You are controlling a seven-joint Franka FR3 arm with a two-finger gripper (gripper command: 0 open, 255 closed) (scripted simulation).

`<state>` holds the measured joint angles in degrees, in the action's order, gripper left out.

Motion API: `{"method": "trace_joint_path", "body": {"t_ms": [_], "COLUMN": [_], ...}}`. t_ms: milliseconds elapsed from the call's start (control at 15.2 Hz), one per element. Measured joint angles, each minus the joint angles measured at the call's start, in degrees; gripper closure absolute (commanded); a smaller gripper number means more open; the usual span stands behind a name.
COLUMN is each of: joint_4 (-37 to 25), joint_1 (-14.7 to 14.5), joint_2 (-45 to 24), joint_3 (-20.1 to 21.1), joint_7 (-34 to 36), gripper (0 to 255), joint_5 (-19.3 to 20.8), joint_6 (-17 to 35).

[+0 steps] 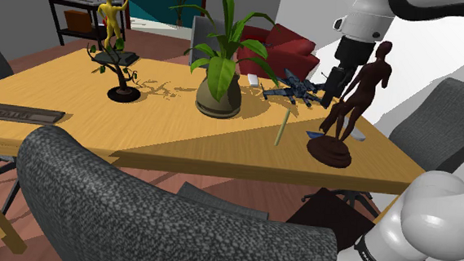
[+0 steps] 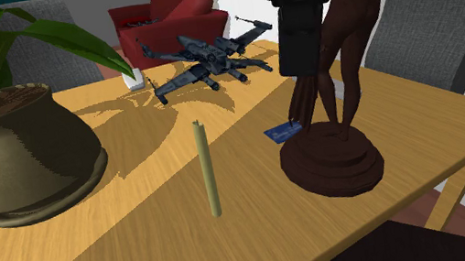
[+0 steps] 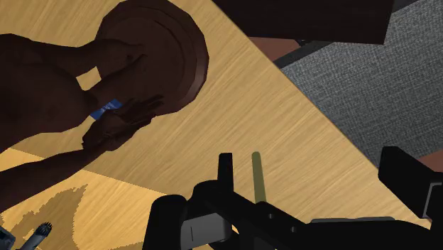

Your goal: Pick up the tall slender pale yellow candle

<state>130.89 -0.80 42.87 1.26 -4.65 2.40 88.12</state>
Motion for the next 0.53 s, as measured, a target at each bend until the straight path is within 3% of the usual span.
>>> {"method": "trace_joint_path", "body": {"t_ms": [132, 528], "joint_4": [0.21, 1.07], "joint_1": [0.04, 0.19], "joint_2": [-0.44, -8.43], "joint_3": [-0.17, -1.28], "joint_7": [-0.06, 0.06], "gripper": [0, 0], "joint_5": [-0.05, -1.17], "joint_6": [0.85, 12.23]}}
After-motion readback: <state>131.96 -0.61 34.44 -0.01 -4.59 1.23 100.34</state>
